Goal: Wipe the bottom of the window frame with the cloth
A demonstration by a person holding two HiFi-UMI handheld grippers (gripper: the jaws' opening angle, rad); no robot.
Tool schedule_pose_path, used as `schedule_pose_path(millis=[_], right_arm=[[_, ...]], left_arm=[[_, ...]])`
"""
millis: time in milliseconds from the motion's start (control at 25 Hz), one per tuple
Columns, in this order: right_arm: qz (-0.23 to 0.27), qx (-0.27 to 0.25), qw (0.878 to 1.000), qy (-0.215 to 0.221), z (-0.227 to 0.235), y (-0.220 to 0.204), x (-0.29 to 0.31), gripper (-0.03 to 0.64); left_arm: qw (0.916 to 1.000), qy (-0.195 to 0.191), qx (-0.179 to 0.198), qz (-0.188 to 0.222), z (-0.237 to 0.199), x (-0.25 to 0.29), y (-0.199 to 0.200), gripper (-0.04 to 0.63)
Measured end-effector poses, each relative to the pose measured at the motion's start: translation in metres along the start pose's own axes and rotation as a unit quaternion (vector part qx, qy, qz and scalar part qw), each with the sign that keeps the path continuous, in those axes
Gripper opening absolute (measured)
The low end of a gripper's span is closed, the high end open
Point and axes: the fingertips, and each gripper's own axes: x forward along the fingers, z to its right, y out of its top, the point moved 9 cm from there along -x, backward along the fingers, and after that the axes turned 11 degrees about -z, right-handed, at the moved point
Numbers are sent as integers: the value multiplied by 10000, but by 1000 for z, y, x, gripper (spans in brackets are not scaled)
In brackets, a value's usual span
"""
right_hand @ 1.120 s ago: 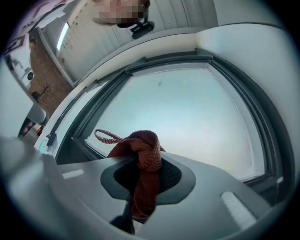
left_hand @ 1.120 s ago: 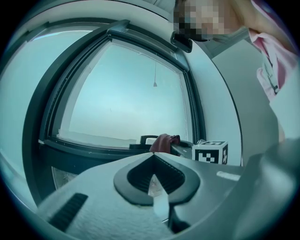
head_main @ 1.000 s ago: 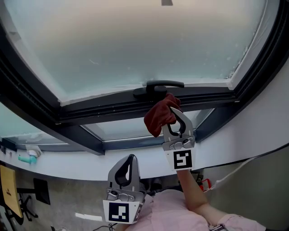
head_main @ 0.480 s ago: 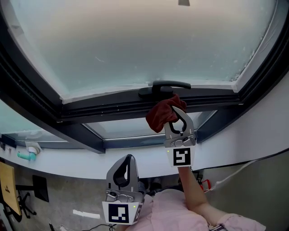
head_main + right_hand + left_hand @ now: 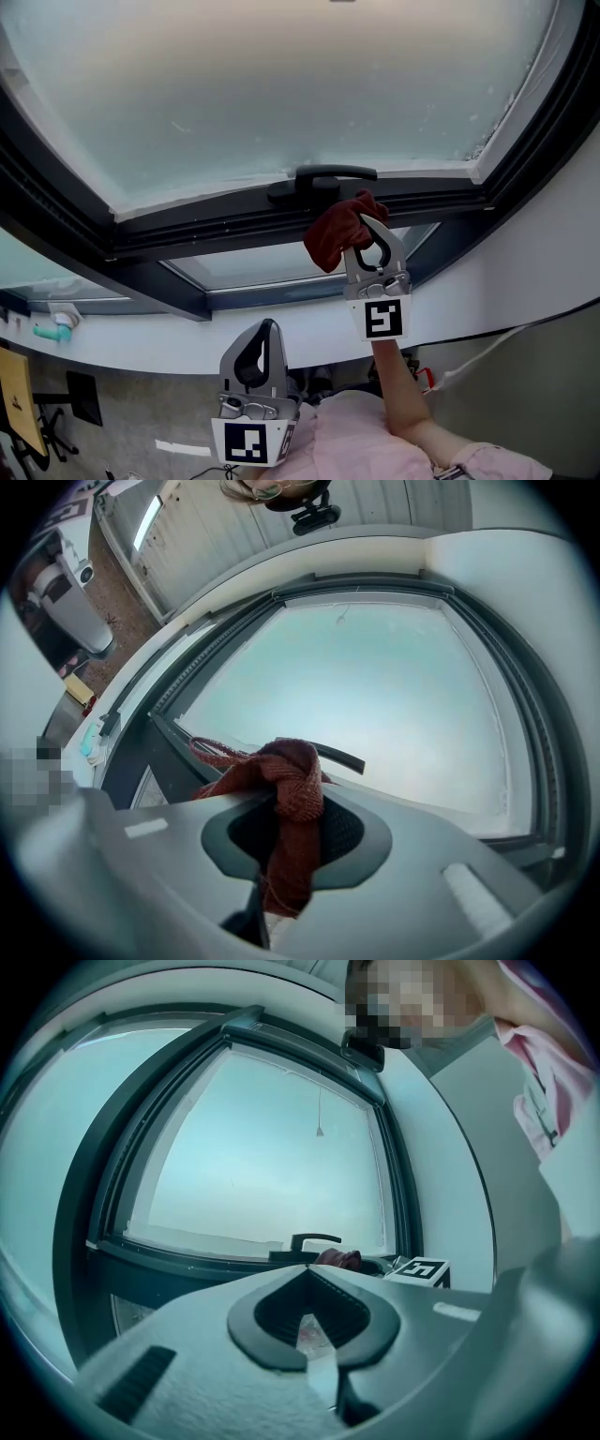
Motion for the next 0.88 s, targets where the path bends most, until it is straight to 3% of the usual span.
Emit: schedule_pose_path(millis=[880], right_arm=[[-309, 35, 9993, -219, 56, -14, -17, 69]], left_arm=[[9998, -215, 51, -11, 20, 13, 0, -3]])
